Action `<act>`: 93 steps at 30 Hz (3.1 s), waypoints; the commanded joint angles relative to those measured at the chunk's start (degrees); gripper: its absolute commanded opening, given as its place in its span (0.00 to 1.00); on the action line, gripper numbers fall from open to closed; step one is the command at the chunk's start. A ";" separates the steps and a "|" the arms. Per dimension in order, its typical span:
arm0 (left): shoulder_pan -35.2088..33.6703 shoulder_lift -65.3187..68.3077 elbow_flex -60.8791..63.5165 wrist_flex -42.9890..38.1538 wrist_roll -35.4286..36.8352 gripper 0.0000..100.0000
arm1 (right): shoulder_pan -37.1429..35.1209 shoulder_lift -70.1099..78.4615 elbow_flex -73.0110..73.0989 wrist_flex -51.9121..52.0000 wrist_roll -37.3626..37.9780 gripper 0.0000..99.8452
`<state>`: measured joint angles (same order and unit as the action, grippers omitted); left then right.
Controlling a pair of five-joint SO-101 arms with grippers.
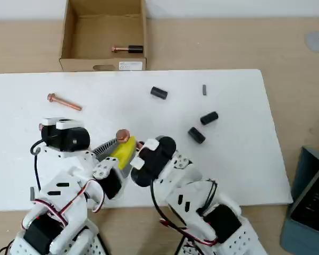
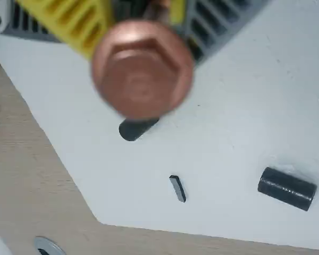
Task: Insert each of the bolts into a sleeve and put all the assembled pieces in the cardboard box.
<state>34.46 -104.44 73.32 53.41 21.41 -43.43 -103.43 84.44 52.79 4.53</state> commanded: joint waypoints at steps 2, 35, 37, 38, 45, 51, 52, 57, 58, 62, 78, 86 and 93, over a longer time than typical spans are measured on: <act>1.41 0.04 1.23 1.14 0.62 0.01 | -2.07 -6.99 -4.18 -4.75 2.55 0.01; -9.05 0.13 -3.69 2.99 -3.87 0.20 | -2.68 -6.99 -1.54 -4.57 2.55 0.01; -10.37 0.13 -4.92 2.99 -5.54 0.20 | -2.59 -6.99 -1.54 -4.57 2.46 0.01; -11.16 0.13 -5.54 2.90 -6.15 0.20 | -2.59 -6.99 -1.54 -4.48 2.46 0.01; -17.93 0.04 -8.53 2.55 -11.69 0.07 | 6.29 -6.64 -0.92 -4.48 -1.67 0.01; -26.55 -0.04 -5.36 3.08 -19.52 0.01 | 16.92 -6.55 -1.10 -0.44 -3.08 0.01; -27.96 -0.04 -3.96 3.08 -21.01 0.00 | 19.12 -6.55 -1.19 0.79 -3.69 0.01; -35.08 -0.04 4.84 4.48 -27.43 0.00 | 27.12 -6.46 -1.45 5.45 -5.19 0.01; -36.75 -0.04 6.77 4.31 -28.22 0.00 | 27.56 -6.46 -1.98 6.07 -5.19 0.01; -40.79 -0.04 12.66 4.31 -28.92 0.00 | 27.65 -3.82 -5.32 7.30 -5.10 0.01; -41.49 -0.04 21.27 4.48 -28.66 0.00 | 27.65 51.65 -42.86 -0.53 -5.19 0.01; -41.41 -0.04 21.98 4.22 -28.66 0.00 | 26.59 78.90 -65.80 -4.40 -5.27 0.01; -41.41 -0.13 21.98 4.22 -28.57 0.00 | 23.16 98.68 -82.59 -11.25 -5.27 0.01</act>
<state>-6.68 -103.91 95.47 57.71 -6.99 -18.81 -10.42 11.47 45.05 -0.22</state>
